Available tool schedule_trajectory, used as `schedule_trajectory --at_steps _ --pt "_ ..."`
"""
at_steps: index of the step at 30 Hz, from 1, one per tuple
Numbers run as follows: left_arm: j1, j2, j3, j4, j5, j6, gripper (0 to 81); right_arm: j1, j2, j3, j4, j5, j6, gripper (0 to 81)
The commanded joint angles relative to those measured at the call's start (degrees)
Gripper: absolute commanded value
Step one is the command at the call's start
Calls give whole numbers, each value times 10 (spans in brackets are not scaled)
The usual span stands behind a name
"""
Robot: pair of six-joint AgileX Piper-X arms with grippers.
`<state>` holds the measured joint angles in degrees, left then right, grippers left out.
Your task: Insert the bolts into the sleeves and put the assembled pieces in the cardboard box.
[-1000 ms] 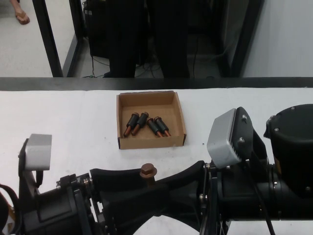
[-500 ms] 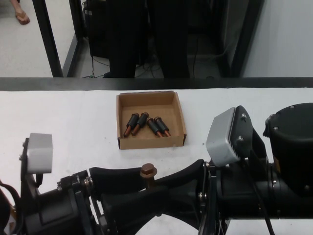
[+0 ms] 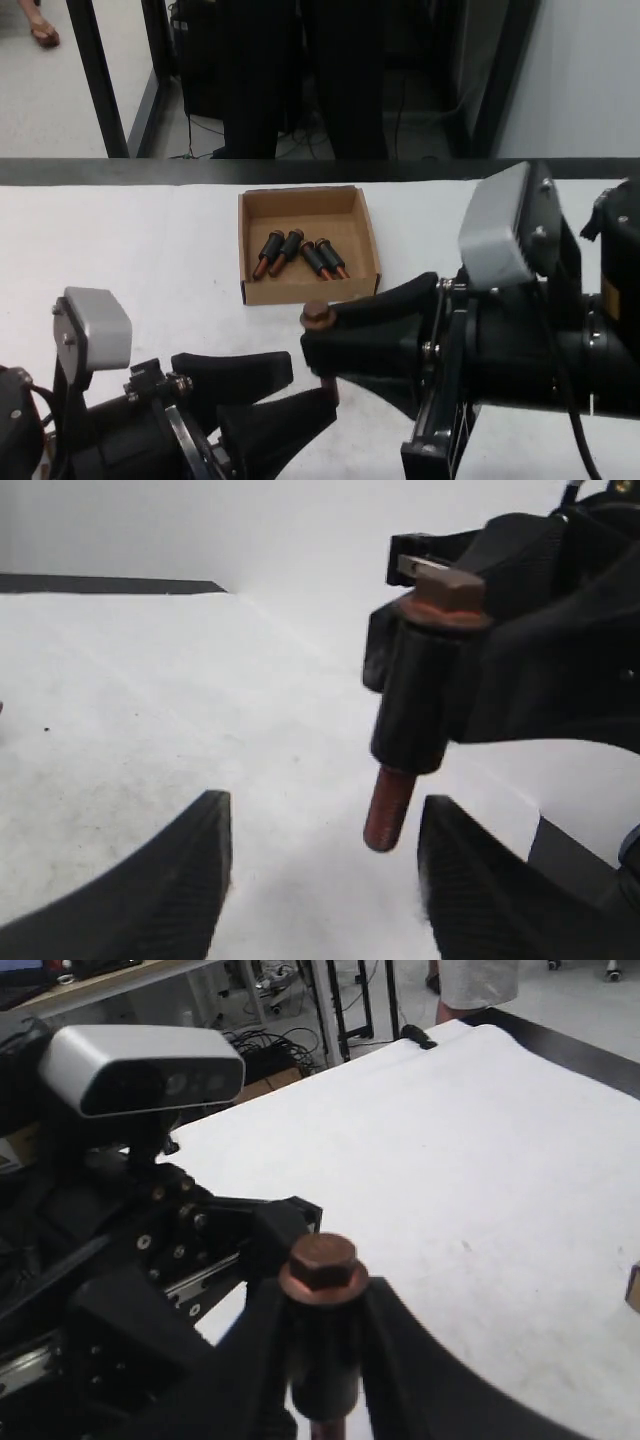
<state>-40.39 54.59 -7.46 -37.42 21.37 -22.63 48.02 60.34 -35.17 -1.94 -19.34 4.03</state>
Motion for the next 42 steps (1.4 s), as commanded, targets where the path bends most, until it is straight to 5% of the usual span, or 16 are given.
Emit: schedule_trajectory --at_steps 1,6,12,25,42 --pt "0 -2 -2 30 -7 -73 480 -9 -7 -20 19 26 17 3" --pt "0 -2 -12 108 -3 -146 331 -35 -6 -59 90 54 9 3" --pt "0 -2 -42 130 -3 -116 12 -87 38 -110 124 53 10 3" --pt "17 -1 -85 235 -42 -69 8 -154 256 -268 166 44 8 3" --pt "136 -1 -85 235 23 -69 8 -237 571 -661 394 36 -6 3"
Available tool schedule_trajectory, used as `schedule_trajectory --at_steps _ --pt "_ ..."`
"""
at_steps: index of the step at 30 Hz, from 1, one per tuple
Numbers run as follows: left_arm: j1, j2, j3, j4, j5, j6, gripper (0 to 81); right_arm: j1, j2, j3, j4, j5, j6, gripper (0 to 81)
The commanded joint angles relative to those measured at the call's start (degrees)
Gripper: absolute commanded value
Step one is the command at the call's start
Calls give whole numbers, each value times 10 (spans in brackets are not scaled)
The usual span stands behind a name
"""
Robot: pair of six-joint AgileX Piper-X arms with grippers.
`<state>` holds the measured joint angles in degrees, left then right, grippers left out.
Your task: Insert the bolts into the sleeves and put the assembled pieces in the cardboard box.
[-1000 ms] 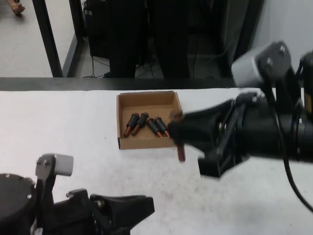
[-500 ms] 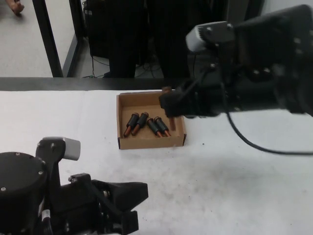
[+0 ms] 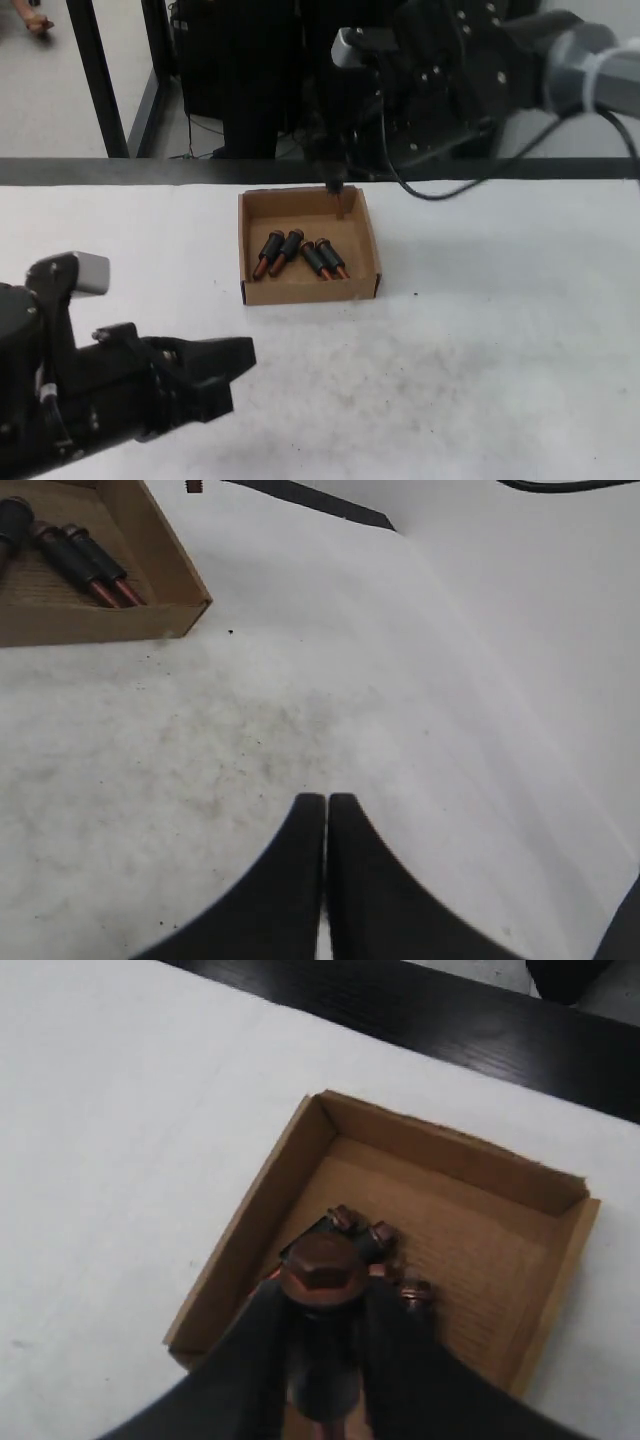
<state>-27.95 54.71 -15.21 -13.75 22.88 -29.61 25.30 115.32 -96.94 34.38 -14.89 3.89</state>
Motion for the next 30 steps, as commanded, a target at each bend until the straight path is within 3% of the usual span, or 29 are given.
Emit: schedule_trajectory --at_steps 1,9,27,30 --pt "15 -2 -7 -2 8 1 8 -11 35 -62 48 -8 -5 3" --pt "21 -2 -7 -2 8 5 8 -19 136 -175 158 -8 -5 3" --pt "21 -2 -6 -2 8 5 8 -20 175 -178 190 13 -5 0" --pt "21 -2 -6 -2 8 5 8 -20 175 -178 190 6 -5 64"
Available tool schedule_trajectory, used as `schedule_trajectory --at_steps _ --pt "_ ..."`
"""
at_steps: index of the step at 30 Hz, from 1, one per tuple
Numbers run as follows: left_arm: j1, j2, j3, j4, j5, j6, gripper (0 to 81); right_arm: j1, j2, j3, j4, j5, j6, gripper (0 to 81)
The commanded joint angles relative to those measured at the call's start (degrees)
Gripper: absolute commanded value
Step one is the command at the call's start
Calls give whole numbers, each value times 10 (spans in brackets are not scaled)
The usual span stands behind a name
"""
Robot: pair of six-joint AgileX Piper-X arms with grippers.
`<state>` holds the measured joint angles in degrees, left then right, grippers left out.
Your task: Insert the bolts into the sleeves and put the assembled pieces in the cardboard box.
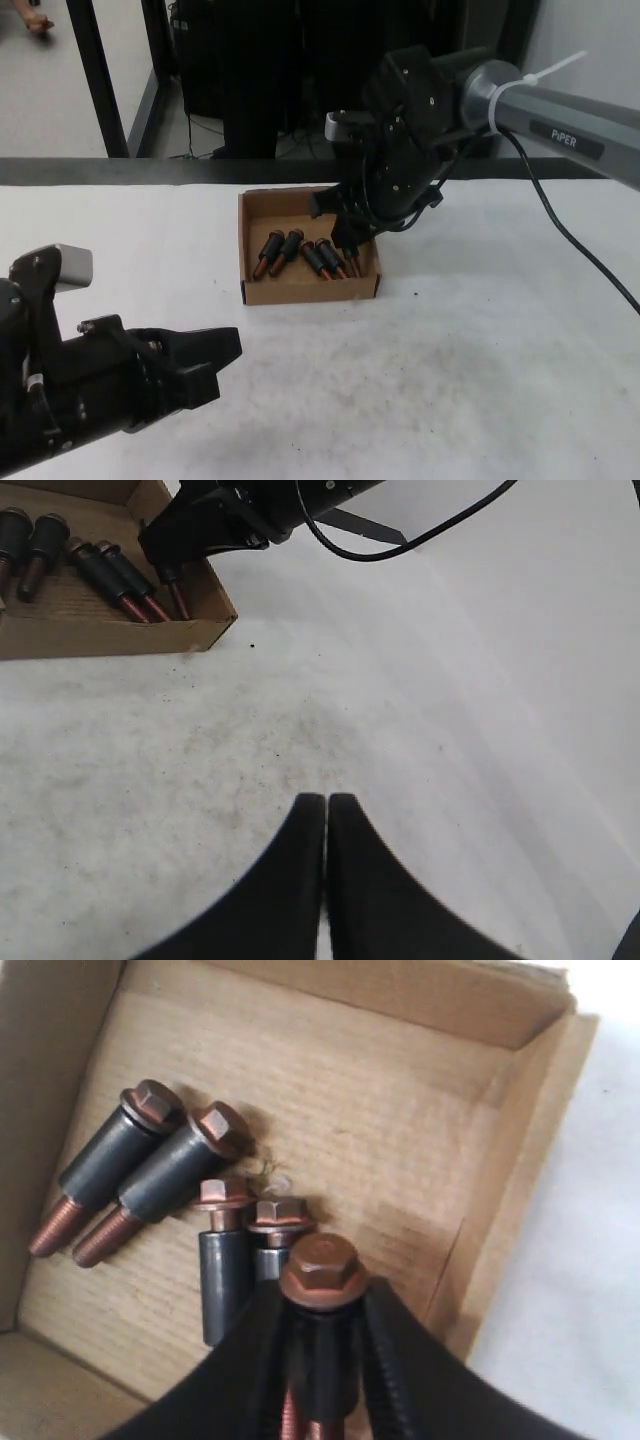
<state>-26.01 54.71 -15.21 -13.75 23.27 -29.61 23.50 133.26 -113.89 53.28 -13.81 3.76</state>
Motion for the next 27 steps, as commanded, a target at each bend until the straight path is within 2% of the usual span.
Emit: schedule_trajectory --at_steps 1,5,6,7,9,11,14,15,16,27 --pt "2 -2 -6 -2 4 5 8 -2 -5 -9 1 -7 -3 113" --pt "2 -2 -6 -2 4 5 8 -2 -5 -9 4 -7 -2 379" --pt "2 -2 -6 -2 4 5 8 -2 -5 -9 7 -4 2 422" --pt "2 -2 -6 -2 4 5 8 -2 -5 -9 15 -3 10 426" --pt "2 -2 -6 -2 4 5 8 -2 -5 -9 33 -4 16 386" --pt "2 -2 -6 -2 4 5 8 -2 -5 -9 51 -10 10 307" --pt "2 -2 -6 -2 9 5 8 -2 -8 -9 72 -40 -10 128" --pt "2 -2 -6 -2 12 5 8 -2 -11 -9 74 -52 -17 39" --pt "2 -2 -6 -2 17 5 8 -2 -15 -9 74 -59 -22 2" --pt "2 -18 -6 -3 3 28 8 -1 -116 -9 28 -48 -90 2"
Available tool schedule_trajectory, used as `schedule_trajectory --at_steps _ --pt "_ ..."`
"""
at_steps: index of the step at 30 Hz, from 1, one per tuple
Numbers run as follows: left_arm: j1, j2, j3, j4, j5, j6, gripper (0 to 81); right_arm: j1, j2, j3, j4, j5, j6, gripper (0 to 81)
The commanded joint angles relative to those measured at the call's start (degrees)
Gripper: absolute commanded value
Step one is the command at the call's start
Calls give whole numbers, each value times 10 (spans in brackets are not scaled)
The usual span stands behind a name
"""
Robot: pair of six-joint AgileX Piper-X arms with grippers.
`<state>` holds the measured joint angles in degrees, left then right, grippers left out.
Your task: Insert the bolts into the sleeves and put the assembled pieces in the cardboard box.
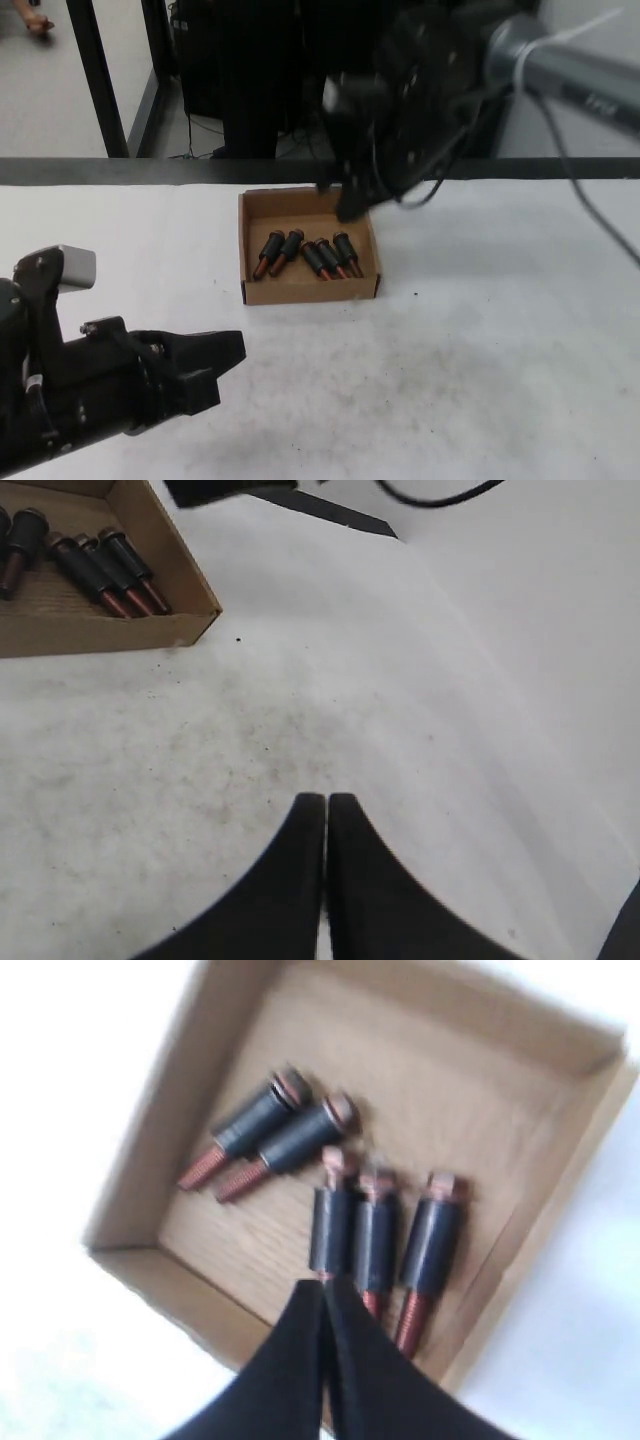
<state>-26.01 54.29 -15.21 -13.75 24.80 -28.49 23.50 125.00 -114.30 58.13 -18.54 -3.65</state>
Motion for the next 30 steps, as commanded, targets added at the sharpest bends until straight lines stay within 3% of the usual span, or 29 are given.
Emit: schedule_trajectory --at_steps 1,8,13,19,22,30 --pt "2 -21 -6 -3 -15 19 8 -1 -49 -1 -26 -1 -19 2" --pt "2 -90 -5 17 -46 21 8 -1 -171 109 -95 6 -21 2" --pt "2 -155 -5 93 -75 62 8 2 -318 304 -210 32 -22 2" --pt "2 -237 -4 152 -132 76 8 4 -547 598 -417 38 36 2" --pt "1 -269 5 152 -135 76 8 4 -662 720 -486 87 41 2" --pt "0 -364 46 227 -147 102 8 4 -926 912 -494 124 33 2"
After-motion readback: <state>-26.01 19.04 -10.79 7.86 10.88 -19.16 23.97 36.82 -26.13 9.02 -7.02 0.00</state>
